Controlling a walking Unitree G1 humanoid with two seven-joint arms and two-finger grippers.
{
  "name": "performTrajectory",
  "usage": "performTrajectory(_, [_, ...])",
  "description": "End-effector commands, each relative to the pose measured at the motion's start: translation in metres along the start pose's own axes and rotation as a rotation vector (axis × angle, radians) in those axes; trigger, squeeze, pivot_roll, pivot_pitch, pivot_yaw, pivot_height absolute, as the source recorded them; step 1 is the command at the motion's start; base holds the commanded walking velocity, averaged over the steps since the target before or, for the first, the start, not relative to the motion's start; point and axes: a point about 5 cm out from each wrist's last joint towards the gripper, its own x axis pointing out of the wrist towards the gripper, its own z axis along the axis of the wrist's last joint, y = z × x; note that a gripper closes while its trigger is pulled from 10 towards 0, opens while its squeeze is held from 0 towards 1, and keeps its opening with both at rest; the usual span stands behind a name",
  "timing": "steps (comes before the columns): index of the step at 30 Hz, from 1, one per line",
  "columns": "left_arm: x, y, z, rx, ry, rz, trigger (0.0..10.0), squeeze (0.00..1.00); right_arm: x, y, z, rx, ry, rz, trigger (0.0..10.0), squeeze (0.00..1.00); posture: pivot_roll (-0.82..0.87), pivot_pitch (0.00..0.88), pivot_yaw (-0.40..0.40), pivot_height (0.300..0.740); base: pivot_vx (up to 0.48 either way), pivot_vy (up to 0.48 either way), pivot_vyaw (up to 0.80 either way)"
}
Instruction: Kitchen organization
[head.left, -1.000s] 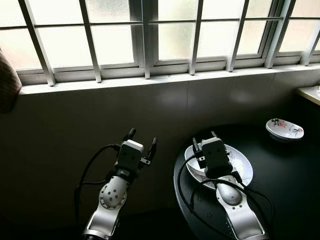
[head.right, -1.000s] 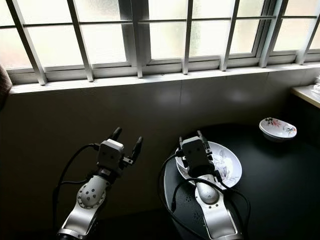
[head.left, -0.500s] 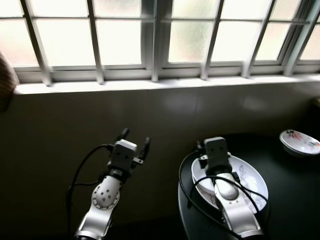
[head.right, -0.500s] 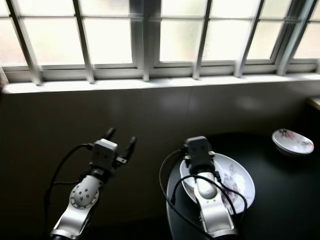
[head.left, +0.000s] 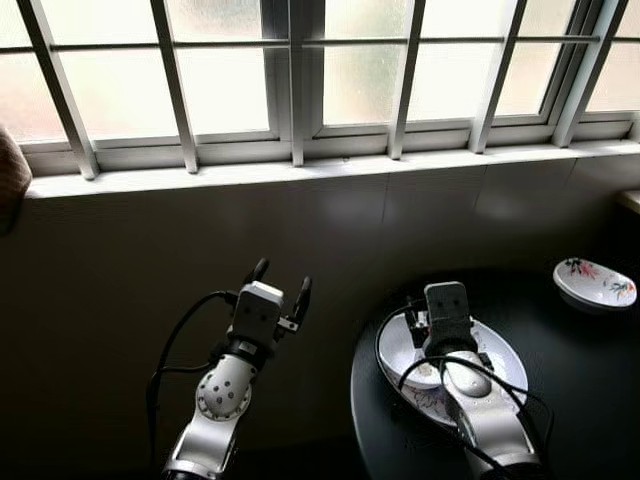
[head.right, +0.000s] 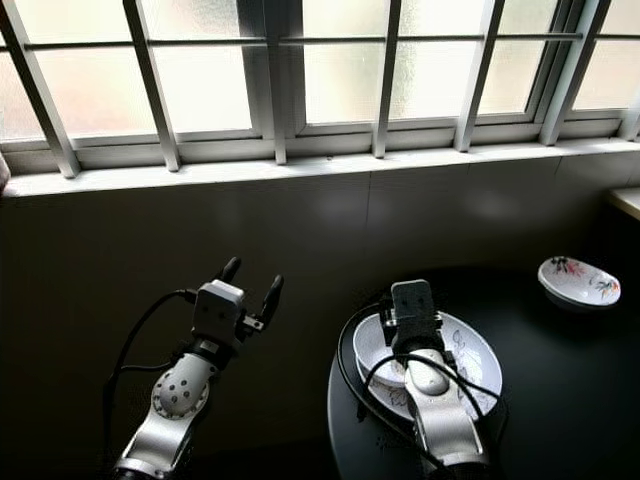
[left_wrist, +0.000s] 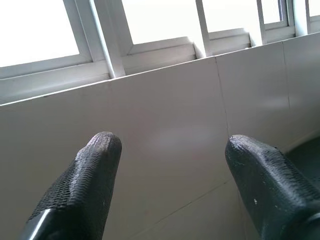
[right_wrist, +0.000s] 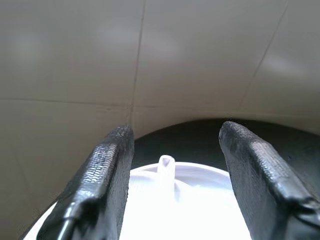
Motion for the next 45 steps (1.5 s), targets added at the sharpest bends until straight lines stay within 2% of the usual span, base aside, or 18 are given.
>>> performTrajectory(1, [0.001,0.001,0.002,0.010,-0.007,-0.001,10.0,0.00,0.006,-0.004,-0.003,0.030,0.053,0.025,10.0,0.00,0.01,0.000,0.000,0.740,0.000,0.000,0.00])
performTrajectory(4, [0.002,0.001,0.002,0.012,-0.005,-0.001,10.0,0.00,0.014,-0.002,-0.006,0.077,0.124,0.081,10.0,0.00,0.01,0.000,0.001,0.740,0.000,0.000,0.00])
performTrajectory(9, [0.002,0.001,0.001,0.015,-0.003,0.000,10.0,0.00,0.021,-0.001,-0.009,0.058,0.176,0.121,10.0,0.00,0.01,0.000,0.000,0.740,0.000,0.000,0.00])
performTrajectory(14, [0.002,0.002,0.001,0.019,-0.002,0.005,10.0,0.00,0.028,0.002,-0.019,0.097,0.273,0.190,10.0,0.00,0.02,0.000,-0.008,0.740,0.000,0.000,0.00])
performTrajectory(19, [0.002,0.002,0.001,0.021,-0.003,0.008,10.0,0.00,0.029,0.002,-0.029,0.085,0.342,0.183,10.0,0.00,0.03,0.000,-0.013,0.740,0.000,0.000,0.00])
performTrajectory(22, [0.001,0.003,0.000,0.024,0.000,0.011,10.0,0.00,0.027,0.003,-0.038,0.172,0.416,0.178,10.0,0.00,0.03,0.000,-0.014,0.740,0.000,0.000,0.00])
performTrajectory(27, [0.001,0.003,0.000,0.025,0.002,0.011,10.0,0.00,0.026,0.004,-0.045,0.161,0.450,0.172,10.0,0.00,0.03,0.000,-0.013,0.740,0.000,0.000,0.00])
performTrajectory(29, [0.001,0.002,0.000,0.026,0.003,0.010,10.0,0.00,0.024,0.008,-0.047,0.184,0.455,0.191,10.0,0.00,0.03,0.000,-0.013,0.740,0.000,0.000,0.00])
performTrajectory(30, [0.001,0.002,0.000,0.026,0.004,0.010,10.0,0.00,0.023,0.010,-0.049,0.181,0.462,0.198,5.3,0.00,0.02,0.000,-0.012,0.740,0.000,0.000,0.00])
performTrajectory(31, [0.001,0.002,-0.001,0.027,0.005,0.010,10.0,0.00,0.022,0.011,-0.050,0.179,0.468,0.202,5.3,0.00,0.02,0.000,-0.012,0.740,0.000,0.000,0.00])
performTrajectory(32, [0.001,0.002,-0.001,0.027,0.005,0.010,10.0,0.00,0.021,0.012,-0.051,0.183,0.471,0.205,2.3,0.00,0.02,0.000,-0.012,0.740,0.000,0.000,0.00])
performTrajectory(33, [0.001,0.002,-0.001,0.027,0.006,0.009,10.0,0.00,0.021,0.012,-0.052,0.188,0.472,0.206,0.0,0.00,0.02,0.000,-0.012,0.740,0.000,0.000,0.00])
performTrajectory(38, [0.001,0.001,-0.001,0.027,0.008,0.009,10.0,0.00,0.020,0.012,-0.050,0.207,0.456,0.198,0.0,0.00,0.02,0.000,-0.012,0.740,0.000,0.000,0.00])
performTrajectory(42, [0.001,0.000,-0.001,0.023,0.008,0.012,10.0,0.00,0.022,0.012,-0.043,0.186,0.400,0.183,0.0,0.00,0.02,0.000,-0.013,0.740,0.000,0.000,0.00])
performTrajectory(45, [0.001,0.001,-0.001,0.016,0.005,0.021,10.0,0.00,0.024,0.010,-0.030,0.157,0.310,0.157,0.0,0.00,0.02,0.000,-0.013,0.740,0.000,0.000,0.00])
